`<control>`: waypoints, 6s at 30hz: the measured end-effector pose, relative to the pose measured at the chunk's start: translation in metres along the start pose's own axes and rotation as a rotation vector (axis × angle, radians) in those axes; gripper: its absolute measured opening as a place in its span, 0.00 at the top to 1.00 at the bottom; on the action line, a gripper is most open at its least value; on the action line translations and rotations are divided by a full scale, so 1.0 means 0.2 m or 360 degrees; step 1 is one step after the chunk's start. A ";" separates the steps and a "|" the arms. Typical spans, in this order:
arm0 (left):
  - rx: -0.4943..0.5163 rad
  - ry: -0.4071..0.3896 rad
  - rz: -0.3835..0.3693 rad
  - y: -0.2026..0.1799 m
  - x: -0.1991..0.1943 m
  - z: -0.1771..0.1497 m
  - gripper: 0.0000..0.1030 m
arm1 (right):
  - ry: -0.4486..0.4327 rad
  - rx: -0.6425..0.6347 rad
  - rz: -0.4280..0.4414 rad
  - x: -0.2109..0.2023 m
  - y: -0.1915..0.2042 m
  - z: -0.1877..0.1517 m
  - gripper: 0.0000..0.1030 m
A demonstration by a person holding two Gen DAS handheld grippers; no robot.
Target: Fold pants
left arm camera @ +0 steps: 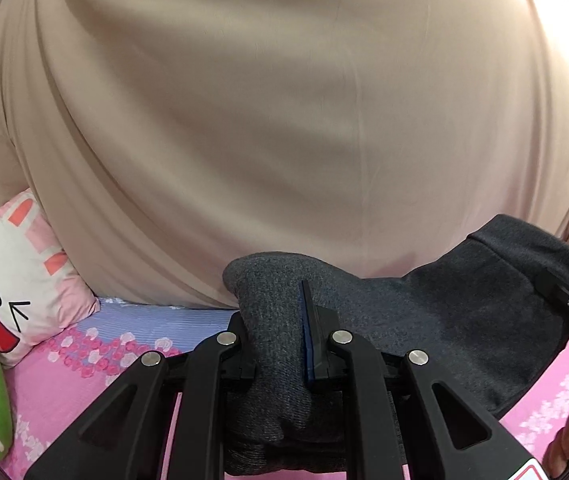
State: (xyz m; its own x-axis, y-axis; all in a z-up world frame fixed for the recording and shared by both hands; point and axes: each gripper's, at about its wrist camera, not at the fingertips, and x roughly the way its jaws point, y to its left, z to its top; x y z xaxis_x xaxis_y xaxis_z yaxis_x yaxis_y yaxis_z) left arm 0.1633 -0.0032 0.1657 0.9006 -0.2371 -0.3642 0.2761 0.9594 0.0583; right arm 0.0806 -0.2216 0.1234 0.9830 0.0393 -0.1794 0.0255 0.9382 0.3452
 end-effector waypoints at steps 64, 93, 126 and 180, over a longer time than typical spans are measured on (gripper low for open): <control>-0.0110 0.0457 0.0100 -0.07 0.02 -0.46 0.58 | 0.0582 -0.0195 -0.0606 -0.12 0.08 -0.51 0.63; -0.0120 0.0488 0.0176 -0.04 -0.31 -0.73 0.58 | 0.0546 -0.0313 -0.0628 -0.44 0.29 -0.68 0.53; -0.0109 0.0561 0.0165 -0.08 -0.09 -0.98 0.49 | 0.0751 -0.0212 -0.0748 -0.25 0.14 -0.91 0.42; -0.0045 0.0511 0.0140 -0.11 -0.12 -0.97 0.39 | 0.0756 -0.0251 -0.0770 -0.25 0.15 -0.92 0.42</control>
State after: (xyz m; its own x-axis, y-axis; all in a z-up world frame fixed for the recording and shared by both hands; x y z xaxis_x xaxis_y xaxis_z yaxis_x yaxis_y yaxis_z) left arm 0.0697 0.0105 -0.0063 0.7678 -0.0973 -0.6333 0.1885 0.9790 0.0781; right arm -0.0006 -0.1318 -0.0263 0.6810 -0.2834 -0.6752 0.3786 0.9255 -0.0066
